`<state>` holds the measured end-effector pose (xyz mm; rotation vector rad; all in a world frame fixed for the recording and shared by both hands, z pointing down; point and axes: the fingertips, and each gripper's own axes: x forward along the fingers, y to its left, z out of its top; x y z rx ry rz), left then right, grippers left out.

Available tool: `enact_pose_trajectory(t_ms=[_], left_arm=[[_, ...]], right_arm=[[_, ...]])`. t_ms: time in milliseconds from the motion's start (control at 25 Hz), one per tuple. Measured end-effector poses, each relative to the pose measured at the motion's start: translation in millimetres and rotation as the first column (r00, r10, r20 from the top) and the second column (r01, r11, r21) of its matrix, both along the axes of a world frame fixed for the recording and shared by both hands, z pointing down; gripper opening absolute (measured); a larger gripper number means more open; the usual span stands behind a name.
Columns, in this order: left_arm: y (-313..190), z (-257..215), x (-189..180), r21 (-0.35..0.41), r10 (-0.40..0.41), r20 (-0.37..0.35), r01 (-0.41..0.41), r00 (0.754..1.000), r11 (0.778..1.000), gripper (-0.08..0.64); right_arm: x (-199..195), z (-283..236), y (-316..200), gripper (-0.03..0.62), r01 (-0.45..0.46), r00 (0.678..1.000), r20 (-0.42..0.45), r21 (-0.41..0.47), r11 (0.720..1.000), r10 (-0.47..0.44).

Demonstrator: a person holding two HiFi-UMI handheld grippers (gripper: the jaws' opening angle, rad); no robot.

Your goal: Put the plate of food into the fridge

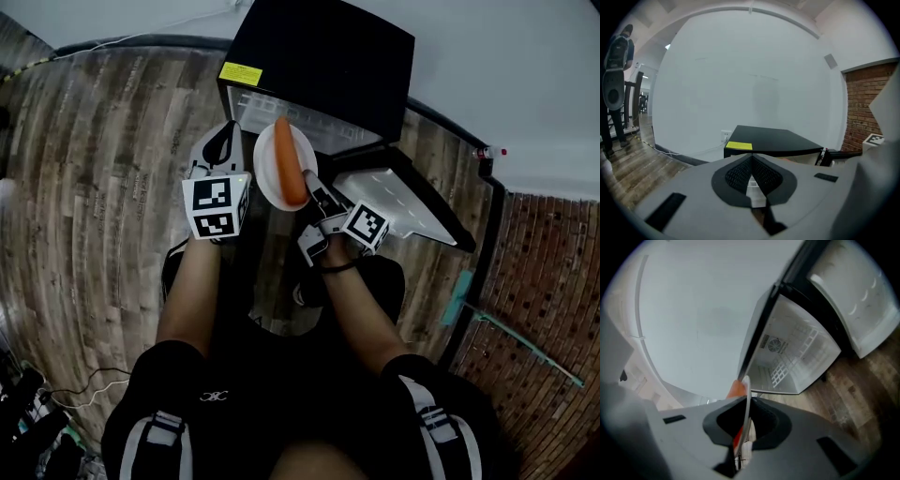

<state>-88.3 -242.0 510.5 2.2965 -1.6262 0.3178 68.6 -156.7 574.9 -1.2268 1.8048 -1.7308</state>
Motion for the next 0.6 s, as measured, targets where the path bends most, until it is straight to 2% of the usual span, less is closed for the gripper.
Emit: enact_pose_trajectory(t_ms=[200, 280, 360, 480, 600], left_arm=[[-23, 73, 4, 0.025, 0.029, -0.018, -0.029, 0.999, 0.999, -0.006], [-33, 95, 0, 0.031, 0.028, -0.034, -0.027, 0.999, 0.999, -0.006], [-42, 108, -3, 0.038, 0.023, -0.057, -0.021, 0.998, 0.999, -0.006], [-49, 122, -6, 0.043, 0.021, -0.068, -0.018, 0.997, 0.999, -0.006], [-50, 133, -8, 0.039, 0.047, -0.064, -0.045, 0.997, 0.998, -0.006]], right_arm=[[-3, 102, -19, 0.035, -0.038, 0.999, 0.002, 0.018, 0.999, 0.038], [-7, 136, -29, 0.035, -0.066, 0.997, 0.035, 0.022, 0.998, 0.065], [-11, 165, -35, 0.035, -0.081, 0.996, 0.050, 0.017, 0.997, 0.080], [-7, 205, -43, 0.035, -0.094, 0.996, 0.008, -0.010, 0.996, 0.094], [0, 239, -55, 0.035, -0.151, 0.988, -0.009, -0.031, 0.988, 0.151]])
